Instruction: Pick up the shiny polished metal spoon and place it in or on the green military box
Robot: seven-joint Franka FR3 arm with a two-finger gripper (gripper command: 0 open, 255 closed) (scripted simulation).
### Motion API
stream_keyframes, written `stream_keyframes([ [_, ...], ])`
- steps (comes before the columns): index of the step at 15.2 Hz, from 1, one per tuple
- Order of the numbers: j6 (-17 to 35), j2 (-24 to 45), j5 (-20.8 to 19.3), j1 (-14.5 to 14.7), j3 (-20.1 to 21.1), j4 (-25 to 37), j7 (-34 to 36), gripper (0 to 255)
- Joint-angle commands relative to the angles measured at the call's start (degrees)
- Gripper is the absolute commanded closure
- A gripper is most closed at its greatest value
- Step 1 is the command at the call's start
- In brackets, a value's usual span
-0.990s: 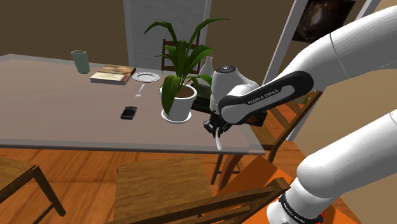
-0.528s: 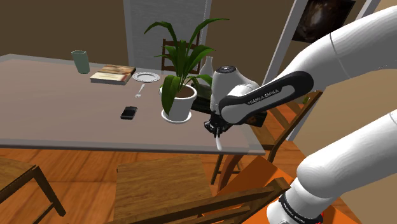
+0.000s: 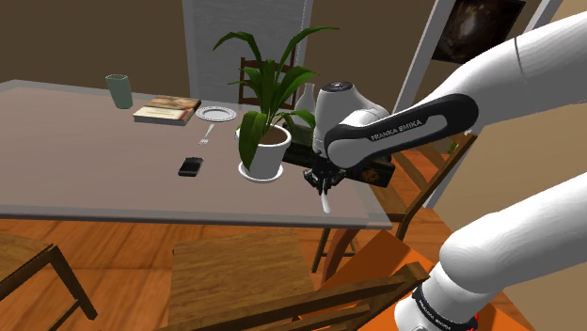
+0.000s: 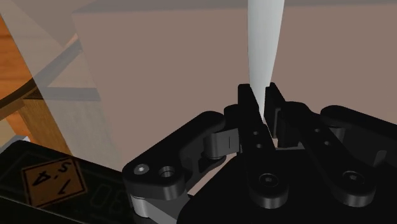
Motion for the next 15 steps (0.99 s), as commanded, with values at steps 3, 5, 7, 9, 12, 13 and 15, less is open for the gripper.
stream_keyframes([
  [3,-3.6,-2.2,0.9,0.5,-0.7,1.5,-1.2,255],
  [5,-5.4,-3.1,1.2,0.7,-1.0,2.5,-1.8,255],
  [7,-7.1,-3.9,1.4,0.8,-1.3,3.4,-2.2,255],
  [9,-8.8,-4.6,1.6,0.9,-1.6,4.4,-2.7,255],
  [12,-11.3,-5.6,1.8,1.0,-2.0,6.1,-3.3,255],
  [13,-12.1,-5.9,1.9,1.1,-2.2,6.6,-3.5,255],
  [15,-13.8,-6.4,2.0,1.1,-2.4,7.8,-3.8,255],
])
